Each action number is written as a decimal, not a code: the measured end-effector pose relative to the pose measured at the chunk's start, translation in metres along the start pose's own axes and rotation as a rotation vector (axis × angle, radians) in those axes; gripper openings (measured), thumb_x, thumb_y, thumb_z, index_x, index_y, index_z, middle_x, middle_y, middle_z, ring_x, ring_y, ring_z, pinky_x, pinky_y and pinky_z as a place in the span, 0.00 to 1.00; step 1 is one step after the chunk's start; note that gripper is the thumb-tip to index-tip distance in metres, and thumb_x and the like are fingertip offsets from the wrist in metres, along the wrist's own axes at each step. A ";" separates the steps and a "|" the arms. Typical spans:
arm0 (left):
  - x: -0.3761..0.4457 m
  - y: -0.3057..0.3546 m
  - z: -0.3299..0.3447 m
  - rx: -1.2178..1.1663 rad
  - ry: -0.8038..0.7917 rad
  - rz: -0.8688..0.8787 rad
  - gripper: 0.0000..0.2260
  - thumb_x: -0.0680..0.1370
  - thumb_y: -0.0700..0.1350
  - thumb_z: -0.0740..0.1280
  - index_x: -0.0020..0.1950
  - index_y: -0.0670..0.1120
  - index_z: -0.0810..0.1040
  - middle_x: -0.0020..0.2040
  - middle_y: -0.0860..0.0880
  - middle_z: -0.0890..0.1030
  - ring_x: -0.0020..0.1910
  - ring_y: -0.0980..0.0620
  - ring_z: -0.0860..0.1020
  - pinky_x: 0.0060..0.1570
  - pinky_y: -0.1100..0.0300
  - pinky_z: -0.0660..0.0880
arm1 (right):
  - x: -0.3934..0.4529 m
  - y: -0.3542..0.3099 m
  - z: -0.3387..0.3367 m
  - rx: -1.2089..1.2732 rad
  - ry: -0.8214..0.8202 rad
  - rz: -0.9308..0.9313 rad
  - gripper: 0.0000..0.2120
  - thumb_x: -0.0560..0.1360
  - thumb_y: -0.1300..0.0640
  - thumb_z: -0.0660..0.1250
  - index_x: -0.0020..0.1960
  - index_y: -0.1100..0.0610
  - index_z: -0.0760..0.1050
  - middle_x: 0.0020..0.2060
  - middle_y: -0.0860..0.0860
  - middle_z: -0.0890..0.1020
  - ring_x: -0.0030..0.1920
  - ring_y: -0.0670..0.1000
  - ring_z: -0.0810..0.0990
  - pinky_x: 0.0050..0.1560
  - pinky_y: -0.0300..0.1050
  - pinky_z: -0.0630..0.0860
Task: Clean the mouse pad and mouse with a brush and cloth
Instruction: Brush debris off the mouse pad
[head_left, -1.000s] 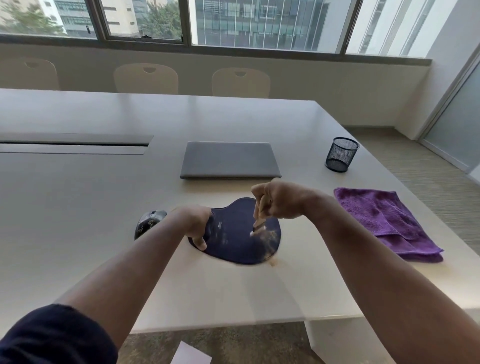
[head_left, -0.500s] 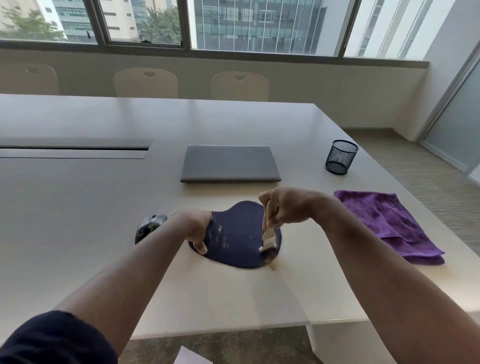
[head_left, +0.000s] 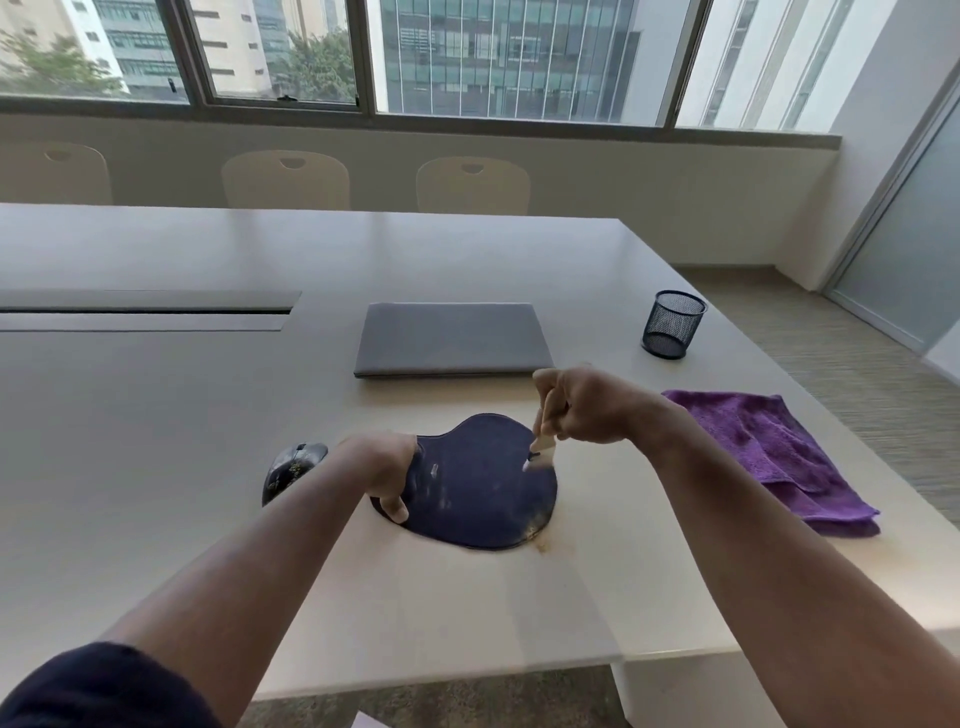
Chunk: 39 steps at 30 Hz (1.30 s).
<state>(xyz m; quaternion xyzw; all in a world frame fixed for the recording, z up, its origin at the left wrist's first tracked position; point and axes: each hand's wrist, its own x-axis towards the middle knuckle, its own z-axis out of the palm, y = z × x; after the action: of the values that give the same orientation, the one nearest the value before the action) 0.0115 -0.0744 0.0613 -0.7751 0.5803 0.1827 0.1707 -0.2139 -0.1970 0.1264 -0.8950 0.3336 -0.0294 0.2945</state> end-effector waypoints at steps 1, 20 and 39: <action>0.000 0.000 0.000 0.001 0.002 0.003 0.34 0.65 0.53 0.80 0.68 0.49 0.71 0.62 0.49 0.78 0.60 0.45 0.77 0.57 0.57 0.74 | 0.000 0.002 0.001 -0.018 0.030 0.000 0.15 0.71 0.72 0.67 0.36 0.56 0.67 0.40 0.53 0.87 0.41 0.48 0.85 0.46 0.50 0.81; 0.000 0.001 0.000 -0.008 0.010 0.013 0.31 0.66 0.52 0.79 0.65 0.49 0.74 0.60 0.50 0.80 0.58 0.47 0.77 0.46 0.62 0.68 | -0.004 -0.001 0.013 0.052 -0.085 0.004 0.16 0.70 0.72 0.67 0.37 0.54 0.66 0.41 0.52 0.87 0.45 0.50 0.86 0.48 0.54 0.82; 0.000 0.000 0.000 -0.011 0.011 0.015 0.31 0.65 0.53 0.80 0.65 0.50 0.73 0.59 0.50 0.79 0.58 0.47 0.77 0.47 0.61 0.68 | -0.006 -0.013 0.015 0.101 -0.157 -0.015 0.16 0.71 0.74 0.68 0.37 0.56 0.67 0.42 0.55 0.87 0.45 0.50 0.87 0.41 0.45 0.83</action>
<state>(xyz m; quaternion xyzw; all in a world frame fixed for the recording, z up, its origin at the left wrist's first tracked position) 0.0109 -0.0742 0.0609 -0.7725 0.5862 0.1828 0.1619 -0.2075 -0.1777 0.1218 -0.8811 0.3008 0.0220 0.3643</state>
